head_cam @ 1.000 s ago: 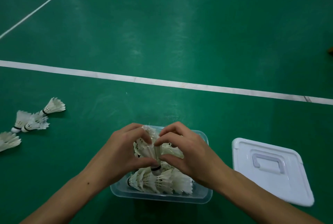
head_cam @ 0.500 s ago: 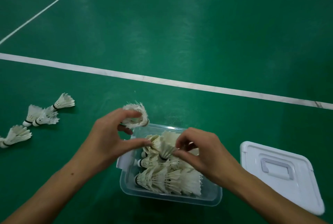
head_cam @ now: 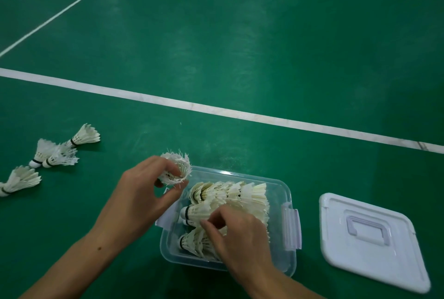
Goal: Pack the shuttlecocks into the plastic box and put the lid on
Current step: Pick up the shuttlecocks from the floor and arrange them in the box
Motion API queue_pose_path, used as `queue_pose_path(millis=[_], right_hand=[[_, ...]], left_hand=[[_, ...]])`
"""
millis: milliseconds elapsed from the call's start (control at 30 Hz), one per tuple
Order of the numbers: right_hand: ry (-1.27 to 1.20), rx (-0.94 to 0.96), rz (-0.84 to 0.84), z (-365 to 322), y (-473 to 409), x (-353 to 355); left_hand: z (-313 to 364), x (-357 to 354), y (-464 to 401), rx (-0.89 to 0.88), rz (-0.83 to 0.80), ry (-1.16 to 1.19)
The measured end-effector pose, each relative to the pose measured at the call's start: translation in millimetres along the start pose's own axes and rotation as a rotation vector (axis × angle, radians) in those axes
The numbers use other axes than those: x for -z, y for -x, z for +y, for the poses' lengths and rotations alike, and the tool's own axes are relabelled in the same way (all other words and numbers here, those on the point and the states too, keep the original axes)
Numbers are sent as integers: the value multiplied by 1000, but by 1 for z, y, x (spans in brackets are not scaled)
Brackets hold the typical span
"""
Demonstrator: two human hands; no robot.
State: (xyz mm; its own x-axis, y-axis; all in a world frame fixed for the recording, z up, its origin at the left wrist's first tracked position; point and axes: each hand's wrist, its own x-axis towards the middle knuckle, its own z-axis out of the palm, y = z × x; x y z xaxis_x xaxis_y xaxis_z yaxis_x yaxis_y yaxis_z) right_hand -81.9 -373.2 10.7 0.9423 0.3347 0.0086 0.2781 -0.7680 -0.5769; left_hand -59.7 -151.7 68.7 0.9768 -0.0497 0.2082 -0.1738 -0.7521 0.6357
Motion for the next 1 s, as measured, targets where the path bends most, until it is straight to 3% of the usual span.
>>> queue_pose_path(millis=[133,300,433,600,700,767,867,1000], right_hand=[[44,23,-37,4,-9,-11],[154,76,-39,-5,-22,-18],[104,31,-120,-5,-24,-19],[-45,11,-182,-1,-20,6],[-84,12,-109,7,-19,31],[-74,99,7,12,-19,43],[52,331,49,17,-22,48],[173,488,120,19,-26,41]], left_hand=[[0,-1,0,-10,-1,-29],[-6,-3,6,121,-94,-75],[-7,-7,11,161,-161,-13],[-10,-7,15,109,-213,-75],[-6,-10,12,26,-228,-143],[-1,-15,7,-66,-253,-216],[4,-24,0,-141,-302,-285],[12,-36,-3,-154,-315,-213]])
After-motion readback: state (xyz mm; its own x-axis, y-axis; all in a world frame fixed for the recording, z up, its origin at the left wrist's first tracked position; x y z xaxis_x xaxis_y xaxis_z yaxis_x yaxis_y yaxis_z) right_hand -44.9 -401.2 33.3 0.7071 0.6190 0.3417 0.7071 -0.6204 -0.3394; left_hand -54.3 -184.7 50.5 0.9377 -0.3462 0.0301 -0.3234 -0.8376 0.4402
